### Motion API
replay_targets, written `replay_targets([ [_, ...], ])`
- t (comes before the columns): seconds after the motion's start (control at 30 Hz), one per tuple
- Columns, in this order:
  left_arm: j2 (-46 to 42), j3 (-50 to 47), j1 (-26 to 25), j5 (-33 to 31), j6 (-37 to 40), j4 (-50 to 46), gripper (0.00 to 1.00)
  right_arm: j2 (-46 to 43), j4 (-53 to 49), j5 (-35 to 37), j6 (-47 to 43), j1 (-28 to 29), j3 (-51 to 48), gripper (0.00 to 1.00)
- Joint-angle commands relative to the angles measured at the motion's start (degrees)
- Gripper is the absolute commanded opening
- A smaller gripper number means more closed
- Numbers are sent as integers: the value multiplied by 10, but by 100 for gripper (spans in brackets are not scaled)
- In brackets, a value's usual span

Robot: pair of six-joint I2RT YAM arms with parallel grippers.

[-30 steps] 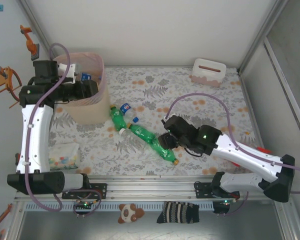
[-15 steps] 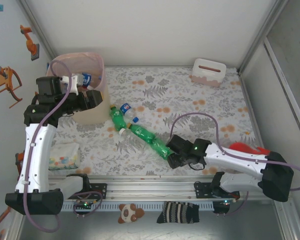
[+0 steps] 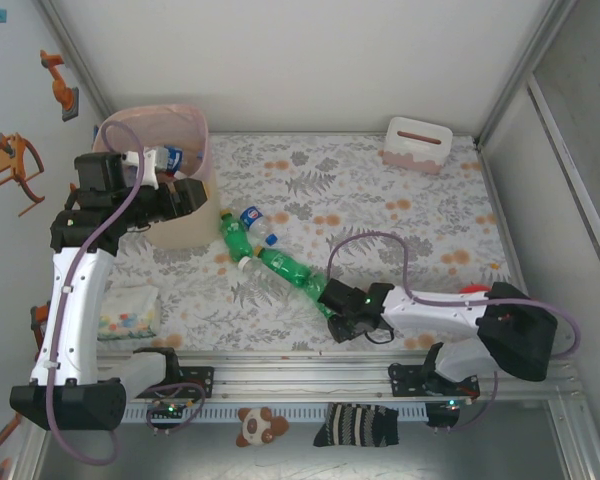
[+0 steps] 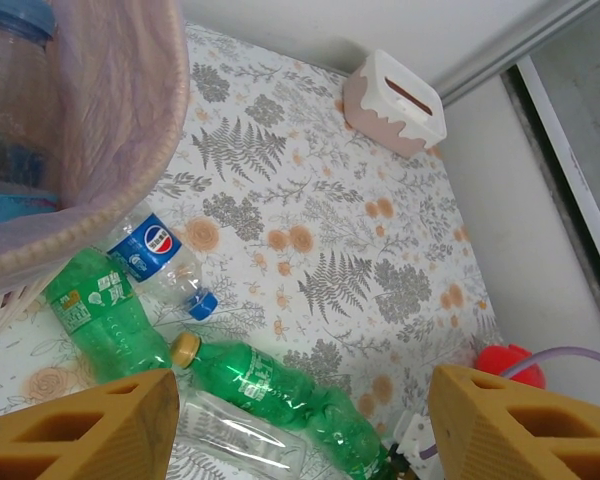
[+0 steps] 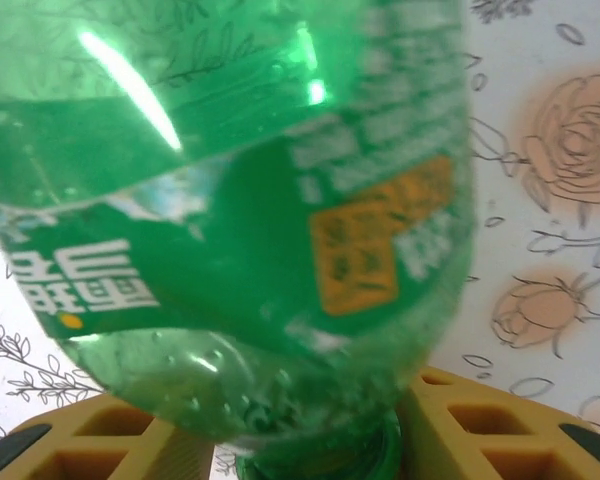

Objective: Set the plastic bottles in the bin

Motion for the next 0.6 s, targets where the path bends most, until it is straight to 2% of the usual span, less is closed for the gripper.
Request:
replay_targets([
  [0.0,-6,0,-3,14,-10,8,66,12,19,12,11,11,-10,44],
  [0.27,-4,-1,-5,15,-14,11,66,6,15,23,32,26,-19,39],
  [0.57,-2,-4,-10,17,-18,19,66,-22,-2,32,43,33,-20,38],
])
